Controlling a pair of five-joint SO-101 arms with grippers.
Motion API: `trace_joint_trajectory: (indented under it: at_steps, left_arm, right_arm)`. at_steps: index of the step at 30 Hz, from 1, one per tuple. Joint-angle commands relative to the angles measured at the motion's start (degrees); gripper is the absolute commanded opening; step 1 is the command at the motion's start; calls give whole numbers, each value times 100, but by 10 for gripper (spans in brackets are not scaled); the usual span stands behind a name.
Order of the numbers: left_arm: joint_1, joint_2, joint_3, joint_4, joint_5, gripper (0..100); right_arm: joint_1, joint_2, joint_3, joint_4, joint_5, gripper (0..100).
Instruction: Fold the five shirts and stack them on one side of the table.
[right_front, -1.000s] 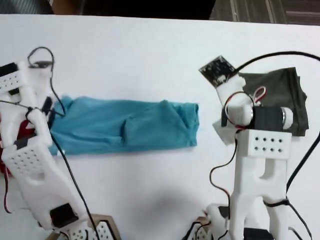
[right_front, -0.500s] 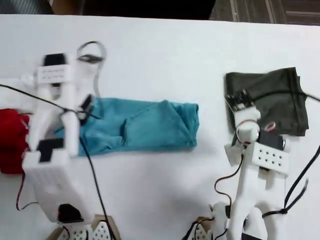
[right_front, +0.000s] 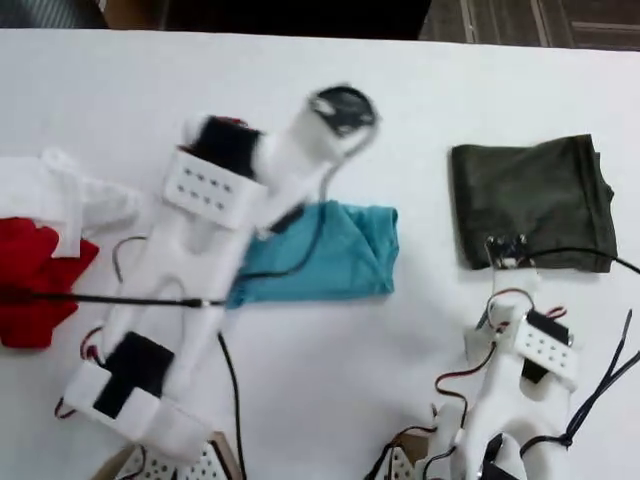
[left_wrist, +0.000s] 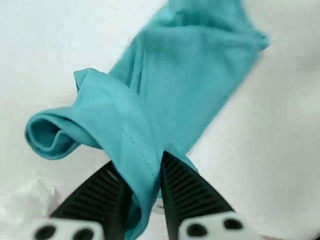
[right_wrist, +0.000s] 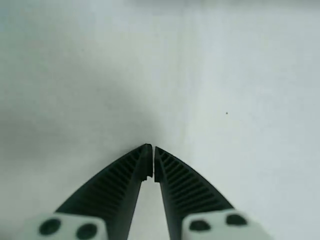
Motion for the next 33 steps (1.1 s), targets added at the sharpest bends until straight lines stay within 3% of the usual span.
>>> trace_joint_trajectory:
  at_steps: [1, 9, 17, 23, 33]
  left_arm:
    - [642, -334, -259, -264, 53, 25]
    - [923, 246, 629, -1099, 18, 25]
    - [905, 1073, 40, -1081, 9, 30]
    - [695, 1538, -382, -1081, 9, 147]
    - [536, 1600, -1473, -624, 18, 140]
  right_arm:
    - [66, -224, 343, -462, -53, 22]
    - [48, -277, 378, -514, -53, 22]
    - [31, -268, 387, -523, -53, 22]
    - [31, -259, 387, -523, -53, 22]
    - [31, -251, 387, -523, -53, 22]
